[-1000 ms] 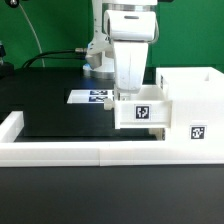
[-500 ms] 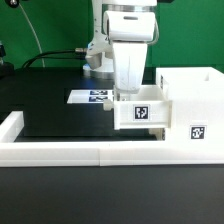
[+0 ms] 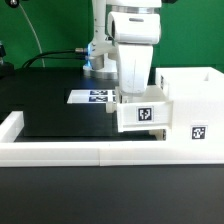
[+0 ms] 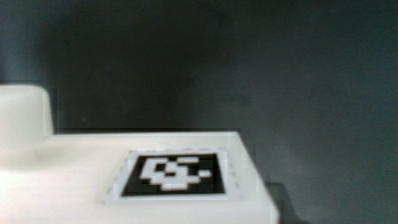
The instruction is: Assemble drawer
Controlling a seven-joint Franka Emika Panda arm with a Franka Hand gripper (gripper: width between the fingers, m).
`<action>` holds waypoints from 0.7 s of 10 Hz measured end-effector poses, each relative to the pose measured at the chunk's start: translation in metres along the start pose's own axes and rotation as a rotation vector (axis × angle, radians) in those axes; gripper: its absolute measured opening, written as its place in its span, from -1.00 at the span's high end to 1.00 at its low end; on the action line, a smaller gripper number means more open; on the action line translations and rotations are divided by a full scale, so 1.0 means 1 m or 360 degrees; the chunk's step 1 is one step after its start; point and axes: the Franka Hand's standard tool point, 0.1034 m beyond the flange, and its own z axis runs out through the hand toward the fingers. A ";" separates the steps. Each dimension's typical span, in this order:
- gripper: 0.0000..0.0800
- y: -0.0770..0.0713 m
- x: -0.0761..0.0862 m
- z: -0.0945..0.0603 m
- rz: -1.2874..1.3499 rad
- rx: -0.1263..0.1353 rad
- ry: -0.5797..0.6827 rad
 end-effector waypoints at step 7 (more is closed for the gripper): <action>0.89 0.002 0.007 0.000 -0.0068 -0.0043 0.0000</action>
Offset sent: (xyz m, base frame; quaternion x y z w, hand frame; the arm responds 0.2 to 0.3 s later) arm -0.0062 0.0176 -0.0069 -0.0199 -0.0023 -0.0740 0.9971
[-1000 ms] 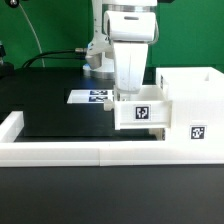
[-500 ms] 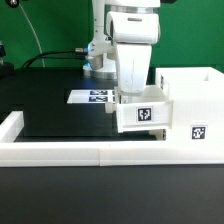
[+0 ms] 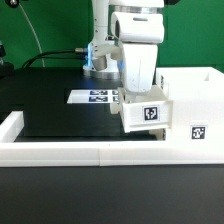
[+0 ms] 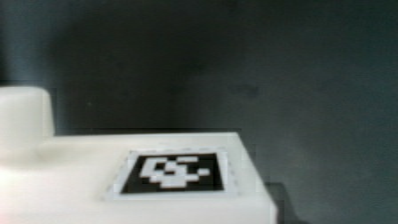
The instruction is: Assemble drawer
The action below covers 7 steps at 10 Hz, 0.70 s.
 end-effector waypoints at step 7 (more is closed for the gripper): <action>0.89 0.000 0.000 0.000 -0.0010 -0.0033 0.0001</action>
Offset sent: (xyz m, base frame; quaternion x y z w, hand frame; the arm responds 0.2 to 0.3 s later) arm 0.0000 0.0000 0.0000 0.0000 0.0000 0.0000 1.0000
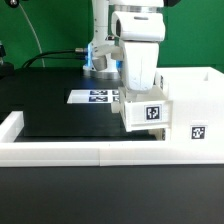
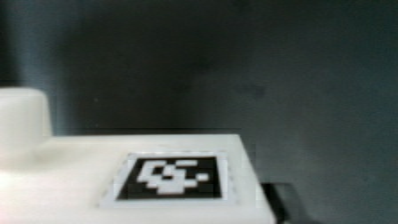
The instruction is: Assemble drawer
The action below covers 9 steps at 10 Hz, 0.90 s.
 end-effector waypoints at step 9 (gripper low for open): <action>-0.62 0.013 -0.037 -0.055 -0.0035 -0.0060 -0.0042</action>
Offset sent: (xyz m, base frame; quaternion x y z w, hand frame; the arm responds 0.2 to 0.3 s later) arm 0.0028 -0.0066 0.0326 0.0160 -0.0320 -0.0017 0.9994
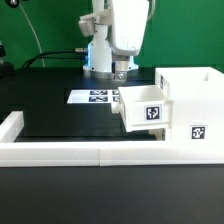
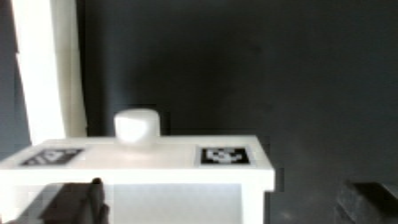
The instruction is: Assemble drawer
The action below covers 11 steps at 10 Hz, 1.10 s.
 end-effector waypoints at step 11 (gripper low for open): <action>-0.62 -0.008 -0.011 0.055 0.0020 0.0143 0.0255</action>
Offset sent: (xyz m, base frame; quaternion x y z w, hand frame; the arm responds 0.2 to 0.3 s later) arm 0.0065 0.0052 -0.0127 0.0111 0.2134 -0.0248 0.9766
